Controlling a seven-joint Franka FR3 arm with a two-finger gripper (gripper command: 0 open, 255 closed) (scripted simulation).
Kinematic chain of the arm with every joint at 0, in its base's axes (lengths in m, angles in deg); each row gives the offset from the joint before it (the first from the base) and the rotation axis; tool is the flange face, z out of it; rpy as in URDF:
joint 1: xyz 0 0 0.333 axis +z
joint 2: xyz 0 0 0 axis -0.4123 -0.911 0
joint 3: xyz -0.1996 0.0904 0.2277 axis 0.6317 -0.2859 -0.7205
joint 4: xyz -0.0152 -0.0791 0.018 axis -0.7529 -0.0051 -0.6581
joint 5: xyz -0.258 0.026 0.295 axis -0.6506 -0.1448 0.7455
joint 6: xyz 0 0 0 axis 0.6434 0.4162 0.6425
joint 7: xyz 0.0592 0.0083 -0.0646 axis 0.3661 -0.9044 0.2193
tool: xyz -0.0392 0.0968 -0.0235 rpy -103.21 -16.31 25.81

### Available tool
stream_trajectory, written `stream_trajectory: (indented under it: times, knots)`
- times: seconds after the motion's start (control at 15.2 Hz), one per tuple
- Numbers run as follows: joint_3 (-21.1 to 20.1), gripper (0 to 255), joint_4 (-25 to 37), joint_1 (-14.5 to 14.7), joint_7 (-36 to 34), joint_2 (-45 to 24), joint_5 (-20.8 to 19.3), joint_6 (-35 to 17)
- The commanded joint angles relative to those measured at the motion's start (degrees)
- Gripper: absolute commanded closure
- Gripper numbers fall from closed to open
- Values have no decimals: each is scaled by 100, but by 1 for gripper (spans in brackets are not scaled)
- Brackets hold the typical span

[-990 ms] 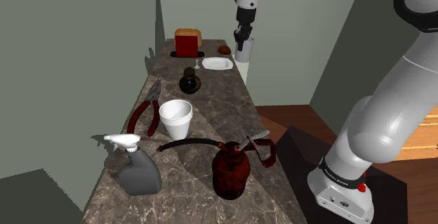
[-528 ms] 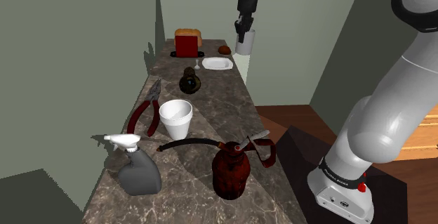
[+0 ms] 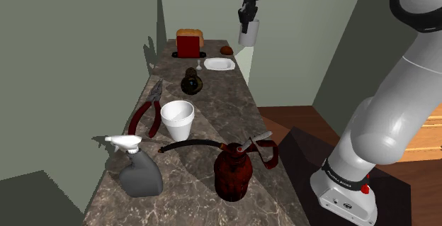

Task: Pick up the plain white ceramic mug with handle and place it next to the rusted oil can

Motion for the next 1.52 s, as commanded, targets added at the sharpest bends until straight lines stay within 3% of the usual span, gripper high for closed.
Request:
stream_trajectory:
  times: [0.0,0.2,0.79,1.45]
  knots:
    - [4,255,234,-2,11,-60,12,177]
    - [9,255,495,-5,23,-127,26,372]
    - [-611,255,-1283,336,-958,1579,-152,313]
    - [-1446,255,-2468,641,-2038,3050,148,629]
